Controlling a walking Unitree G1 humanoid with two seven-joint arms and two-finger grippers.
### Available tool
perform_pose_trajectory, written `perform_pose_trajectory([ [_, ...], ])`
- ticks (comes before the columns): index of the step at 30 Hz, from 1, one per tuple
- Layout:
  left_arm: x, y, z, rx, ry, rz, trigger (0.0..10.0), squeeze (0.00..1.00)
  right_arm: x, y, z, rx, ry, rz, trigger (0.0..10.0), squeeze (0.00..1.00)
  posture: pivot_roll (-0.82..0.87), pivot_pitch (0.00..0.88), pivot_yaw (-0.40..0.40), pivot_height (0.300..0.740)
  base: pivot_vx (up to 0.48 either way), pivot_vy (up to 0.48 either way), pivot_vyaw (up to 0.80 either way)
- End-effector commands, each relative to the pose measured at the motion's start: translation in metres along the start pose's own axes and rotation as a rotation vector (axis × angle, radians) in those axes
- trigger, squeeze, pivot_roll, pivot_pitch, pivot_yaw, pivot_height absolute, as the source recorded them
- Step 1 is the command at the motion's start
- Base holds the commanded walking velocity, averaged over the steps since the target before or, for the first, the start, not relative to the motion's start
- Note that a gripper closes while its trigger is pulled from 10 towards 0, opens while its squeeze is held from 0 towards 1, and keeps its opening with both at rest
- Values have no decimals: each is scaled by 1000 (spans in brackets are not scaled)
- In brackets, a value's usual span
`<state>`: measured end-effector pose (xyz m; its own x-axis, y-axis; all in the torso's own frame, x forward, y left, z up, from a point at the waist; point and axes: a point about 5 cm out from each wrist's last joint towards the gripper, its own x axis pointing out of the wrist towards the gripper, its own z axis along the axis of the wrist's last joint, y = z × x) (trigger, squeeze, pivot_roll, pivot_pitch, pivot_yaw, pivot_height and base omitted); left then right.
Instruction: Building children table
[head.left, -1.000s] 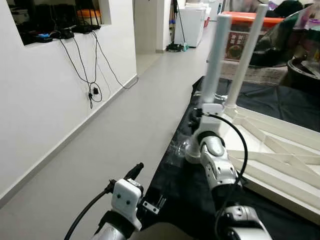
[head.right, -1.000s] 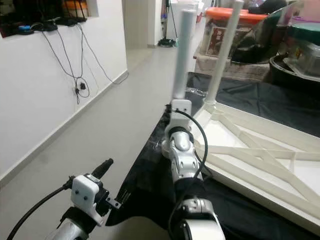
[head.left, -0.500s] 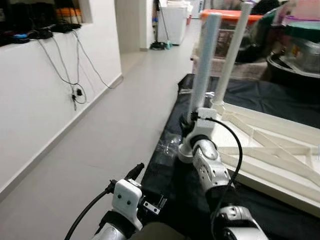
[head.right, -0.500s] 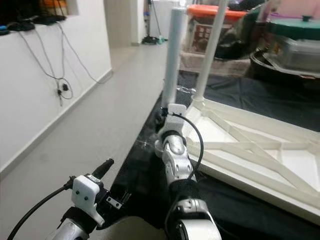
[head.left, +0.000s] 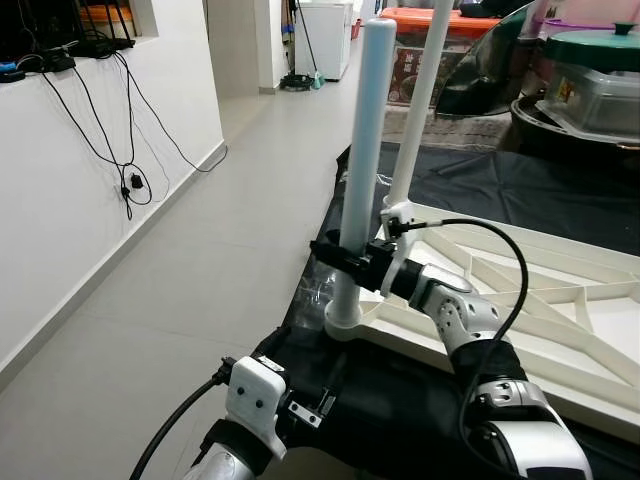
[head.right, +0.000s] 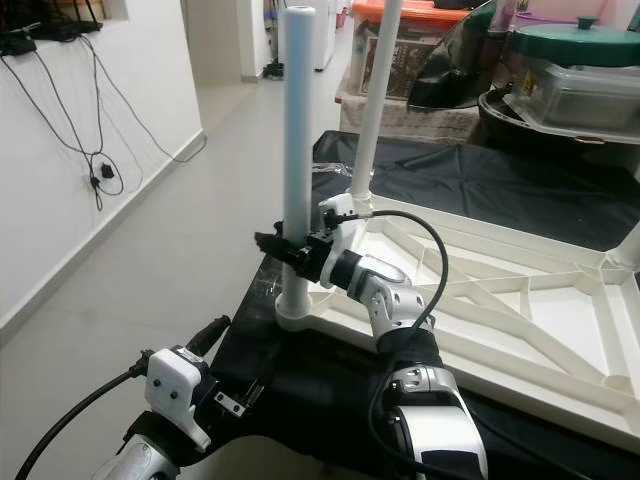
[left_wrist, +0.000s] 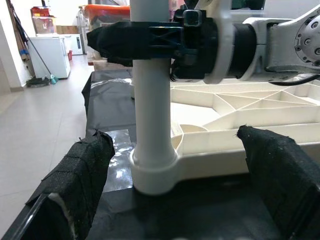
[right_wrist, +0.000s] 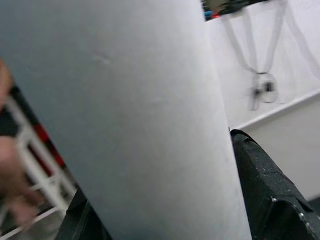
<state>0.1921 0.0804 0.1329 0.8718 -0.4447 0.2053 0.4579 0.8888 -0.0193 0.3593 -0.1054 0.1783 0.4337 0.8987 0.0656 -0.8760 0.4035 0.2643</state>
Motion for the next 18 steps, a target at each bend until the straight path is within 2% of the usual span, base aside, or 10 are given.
perform_pose_trajectory([
  [1,0,0,-3,-10,13,3,10000,0,9,11,-1,35,-7,132,10000,0,103,0,-40,740,0,0,0],
  [2,0,0,-3,-10,13,3,10000,0,9,11,-1,35,-7,132,10000,0,103,0,-40,740,0,0,0],
  [4,0,0,-3,-10,12,4,10000,0,15,27,-4,7,42,348,10000,0,109,0,-40,740,0,0,0],
  [8,0,0,-3,-11,12,4,10000,0,17,30,-5,3,54,395,10000,0,109,0,-40,740,0,0,0],
  [9,0,0,-3,-11,12,5,10000,0,20,32,-5,1,53,421,0,0,109,0,-40,740,0,0,0],
  [14,0,0,-3,-12,11,6,10000,0,28,31,-8,-26,47,351,0,0,110,0,-44,740,0,0,0],
  [15,0,0,-3,-12,12,6,10000,0,29,29,-10,-44,45,308,0,0,110,0,-44,740,0,0,0],
  [16,0,0,-3,-12,12,6,10000,0,31,22,-13,-68,46,191,0,0,110,0,-44,740,0,0,0],
  [17,0,0,-3,-12,12,6,10000,0,31,22,-13,-68,46,191,0,0,110,0,-44,740,0,0,0],
  [18,1,0,-3,-12,13,5,10000,0,31,17,-15,-82,47,113,0,0,110,0,-44,740,0,0,0],
])
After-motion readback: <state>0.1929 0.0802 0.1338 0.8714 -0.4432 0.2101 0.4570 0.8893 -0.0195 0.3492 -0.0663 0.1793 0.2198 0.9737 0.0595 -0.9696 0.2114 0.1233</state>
